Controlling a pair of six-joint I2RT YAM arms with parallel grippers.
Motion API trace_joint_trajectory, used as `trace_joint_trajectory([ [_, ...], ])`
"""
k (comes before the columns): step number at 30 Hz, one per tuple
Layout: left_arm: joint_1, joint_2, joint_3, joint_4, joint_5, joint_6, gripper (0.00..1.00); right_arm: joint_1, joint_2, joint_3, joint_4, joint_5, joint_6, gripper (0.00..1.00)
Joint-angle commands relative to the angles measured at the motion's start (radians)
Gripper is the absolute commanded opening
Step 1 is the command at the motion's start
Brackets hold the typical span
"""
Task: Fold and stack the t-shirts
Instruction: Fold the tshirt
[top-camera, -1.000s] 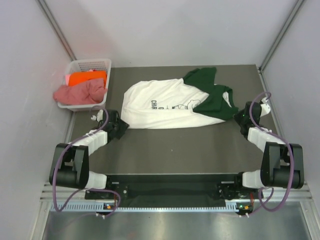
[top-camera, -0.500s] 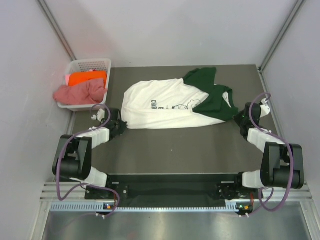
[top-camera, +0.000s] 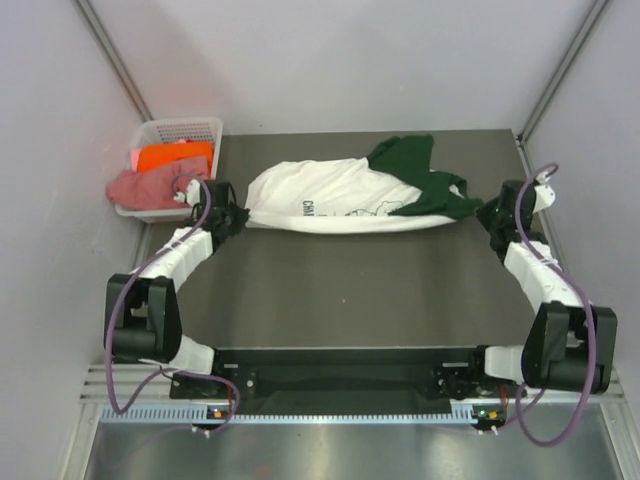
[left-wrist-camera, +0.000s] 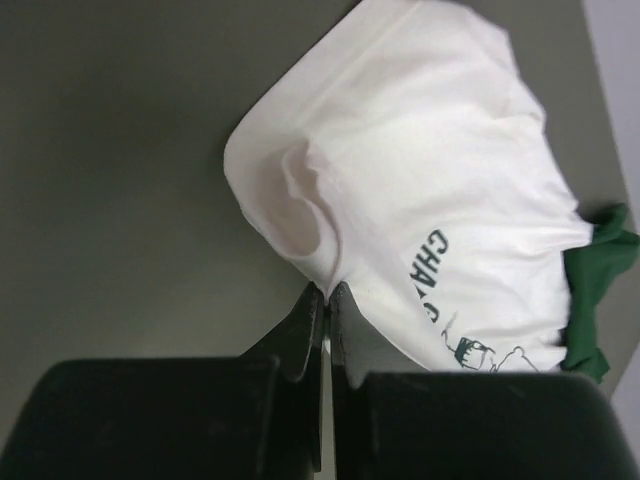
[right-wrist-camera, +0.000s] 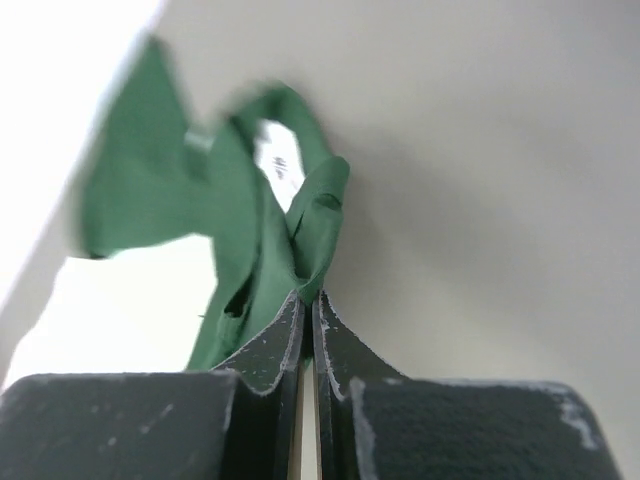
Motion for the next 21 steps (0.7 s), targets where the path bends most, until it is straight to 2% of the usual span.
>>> trace_joint_trajectory([
  [1, 0.013, -0.100, 0.035, -0.078, -0.010, 0.039, 0.00, -0.005, -0.122, 0.083, -0.081, 0.025, -0.025, 0.00],
  [7, 0.035, -0.205, -0.061, -0.085, 0.005, 0.040, 0.00, -0.005, -0.234, 0.006, -0.119, 0.026, -0.027, 0.00],
  [9, 0.040, -0.223, -0.052, -0.099, 0.020, 0.051, 0.00, -0.006, -0.273, 0.011, -0.124, 0.017, -0.033, 0.00],
  [12, 0.046, -0.252, 0.062, -0.174, 0.020, 0.092, 0.00, -0.006, -0.309, 0.124, -0.199, 0.011, -0.059, 0.00],
  [16, 0.047, -0.304, 0.364, -0.338, -0.009, 0.152, 0.00, -0.006, -0.381, 0.311, -0.291, -0.029, -0.101, 0.00],
  [19, 0.047, -0.379, 0.496, -0.412, -0.012, 0.177, 0.00, -0.006, -0.476, 0.396, -0.303, -0.080, -0.119, 0.00],
  [21, 0.047, -0.427, 0.532, -0.441, -0.007, 0.180, 0.00, -0.006, -0.554, 0.422, -0.306, -0.095, -0.118, 0.00],
])
